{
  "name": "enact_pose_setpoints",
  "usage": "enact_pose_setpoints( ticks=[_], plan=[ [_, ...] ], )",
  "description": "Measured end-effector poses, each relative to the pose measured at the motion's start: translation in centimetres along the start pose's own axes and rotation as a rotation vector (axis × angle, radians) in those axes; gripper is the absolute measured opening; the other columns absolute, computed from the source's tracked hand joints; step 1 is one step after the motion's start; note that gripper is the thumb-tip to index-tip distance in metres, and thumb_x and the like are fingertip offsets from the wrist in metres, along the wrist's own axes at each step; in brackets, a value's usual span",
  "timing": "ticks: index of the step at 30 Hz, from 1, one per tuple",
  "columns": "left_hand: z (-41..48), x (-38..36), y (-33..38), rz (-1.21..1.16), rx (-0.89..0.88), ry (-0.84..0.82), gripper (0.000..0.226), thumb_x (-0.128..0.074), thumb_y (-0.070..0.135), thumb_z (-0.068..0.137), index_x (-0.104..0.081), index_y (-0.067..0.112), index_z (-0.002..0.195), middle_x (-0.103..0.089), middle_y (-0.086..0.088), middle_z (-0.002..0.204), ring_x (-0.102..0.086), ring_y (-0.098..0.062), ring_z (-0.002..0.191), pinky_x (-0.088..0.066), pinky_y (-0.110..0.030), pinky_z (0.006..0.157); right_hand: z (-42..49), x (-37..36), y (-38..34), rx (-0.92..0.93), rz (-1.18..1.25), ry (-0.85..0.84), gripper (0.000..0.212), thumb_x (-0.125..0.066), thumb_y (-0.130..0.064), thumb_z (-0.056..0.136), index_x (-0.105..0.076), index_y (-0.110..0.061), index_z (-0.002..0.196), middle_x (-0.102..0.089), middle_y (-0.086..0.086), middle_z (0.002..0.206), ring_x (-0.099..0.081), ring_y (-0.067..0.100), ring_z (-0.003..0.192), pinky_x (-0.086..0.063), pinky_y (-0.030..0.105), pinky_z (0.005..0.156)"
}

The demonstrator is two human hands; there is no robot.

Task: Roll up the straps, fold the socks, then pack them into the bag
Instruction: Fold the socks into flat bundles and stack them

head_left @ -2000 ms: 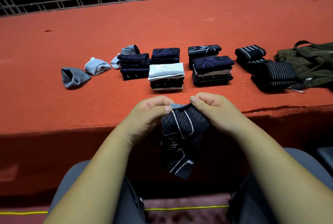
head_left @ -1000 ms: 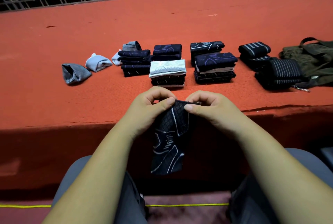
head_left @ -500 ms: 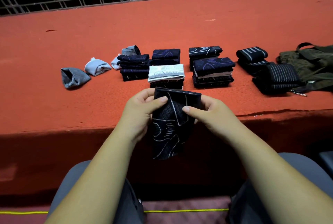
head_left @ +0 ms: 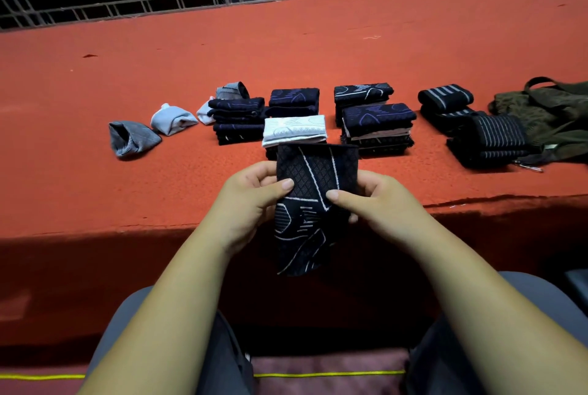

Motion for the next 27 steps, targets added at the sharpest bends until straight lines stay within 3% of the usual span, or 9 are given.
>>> enact_pose_setpoints(
  ticks=[2, 5, 7, 9, 13, 16, 21, 24, 27],
  plan=[
    [0.0, 0.0, 0.1, 0.022, -0.009, 0.004, 0.026, -0.063, 0.001, 0.100, -0.067, 0.009, 0.125, -0.078, -0.015, 0.111, -0.076, -0.024, 0.092, -0.063, -0.036, 0.079, 0.0, 0.4, 0.4, -0.031, 0.030, 0.045, 0.006, -0.072, -0.015, 0.101, -0.077, -0.014, 0.104, -0.073, -0.006, 0.076, -0.057, 0.006, 0.058, -0.045, 0.022, 0.057],
    [-0.2, -0.2, -0.1, 0.198, 0.011, -0.046, 0.040, -0.070, 0.004, 0.099, -0.065, 0.020, 0.135, -0.078, -0.010, 0.122, -0.075, -0.027, 0.113, -0.058, -0.047, 0.097, 0.0, 0.5, 0.8, -0.063, 0.066, 0.073, 0.011, -0.074, -0.021, 0.099, -0.077, -0.014, 0.108, -0.078, 0.013, 0.090, -0.061, 0.019, 0.069, -0.048, 0.034, 0.064],
    [-0.4, -0.4, -0.2, 0.303, 0.021, -0.073, 0.045, -0.071, 0.001, 0.097, -0.064, 0.023, 0.136, -0.078, -0.006, 0.123, -0.074, -0.027, 0.118, -0.055, -0.051, 0.101, -0.1, 0.3, 0.8, -0.064, 0.062, 0.062, 0.014, -0.075, -0.023, 0.099, -0.077, -0.015, 0.110, -0.078, 0.023, 0.100, -0.063, 0.025, 0.076, -0.049, 0.043, 0.069],
    [-0.4, -0.4, -0.3, 0.300, 0.026, -0.068, 0.043, -0.070, -0.003, 0.096, -0.065, 0.017, 0.134, -0.078, -0.008, 0.122, -0.074, -0.028, 0.116, -0.058, -0.049, 0.100, -0.1, 0.4, 0.7, -0.062, 0.065, 0.050, 0.015, -0.074, -0.021, 0.099, -0.077, -0.015, 0.112, -0.078, 0.020, 0.098, -0.061, 0.023, 0.073, -0.047, 0.039, 0.066],
    [-0.2, 0.2, -0.4, 0.190, 0.033, -0.018, 0.034, -0.068, -0.007, 0.095, -0.065, 0.003, 0.128, -0.077, -0.018, 0.120, -0.075, -0.032, 0.110, -0.062, -0.040, 0.092, -0.4, 0.1, 0.0, -0.057, -0.025, -0.038, 0.020, -0.070, -0.010, 0.101, -0.076, -0.017, 0.119, -0.077, -0.007, 0.089, -0.059, 0.003, 0.063, -0.043, 0.018, 0.056],
    [0.0, 0.7, -0.5, 0.171, 0.039, 0.023, 0.029, -0.071, -0.004, 0.094, -0.067, 0.002, 0.122, -0.078, -0.020, 0.115, -0.076, -0.030, 0.102, -0.063, -0.038, 0.087, -0.3, 0.2, 0.1, -0.067, -0.058, -0.017, 0.018, -0.069, -0.015, 0.102, -0.076, -0.020, 0.118, -0.070, -0.001, 0.079, -0.047, 0.009, 0.054, -0.040, 0.026, 0.051],
    [0.0, 1.1, -0.1, 0.248, 0.011, 0.067, 0.018, -0.074, 0.000, 0.094, -0.069, 0.002, 0.112, -0.080, -0.019, 0.098, -0.077, -0.024, 0.083, -0.064, -0.031, 0.069, 0.0, 0.6, 0.2, -0.088, -0.036, 0.061, 0.008, -0.070, -0.019, 0.102, -0.073, -0.021, 0.108, -0.064, 0.006, 0.075, -0.049, 0.010, 0.052, -0.046, 0.031, 0.052],
    [0.0, 1.2, -0.1, 0.212, -0.002, 0.075, 0.016, -0.070, -0.002, 0.097, -0.068, -0.001, 0.113, -0.074, -0.002, 0.076, -0.070, -0.009, 0.063, -0.056, -0.020, 0.058, 0.1, 0.7, 0.1, -0.096, 0.014, 0.054, 0.010, -0.069, -0.015, 0.102, -0.072, -0.019, 0.110, -0.066, 0.014, 0.081, -0.051, 0.012, 0.054, -0.052, 0.033, 0.057],
    [0.3, 1.4, -0.3, 0.116, 0.011, 0.058, 0.020, -0.067, -0.006, 0.096, -0.070, 0.001, 0.115, -0.076, -0.004, 0.089, -0.074, -0.016, 0.080, -0.061, -0.027, 0.071, 0.1, 0.8, 0.0, -0.105, 0.095, 0.049, 0.022, -0.063, -0.008, 0.102, -0.072, -0.021, 0.117, -0.069, 0.010, 0.081, -0.056, 0.015, 0.062, -0.055, 0.031, 0.060]
  ],
)
Point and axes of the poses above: each hand's wrist, its own z-axis towards the middle knuckle, its own x-axis out of the back of the hand, y = z × x, the point moved 7 cm from there along z, towards the middle knuckle
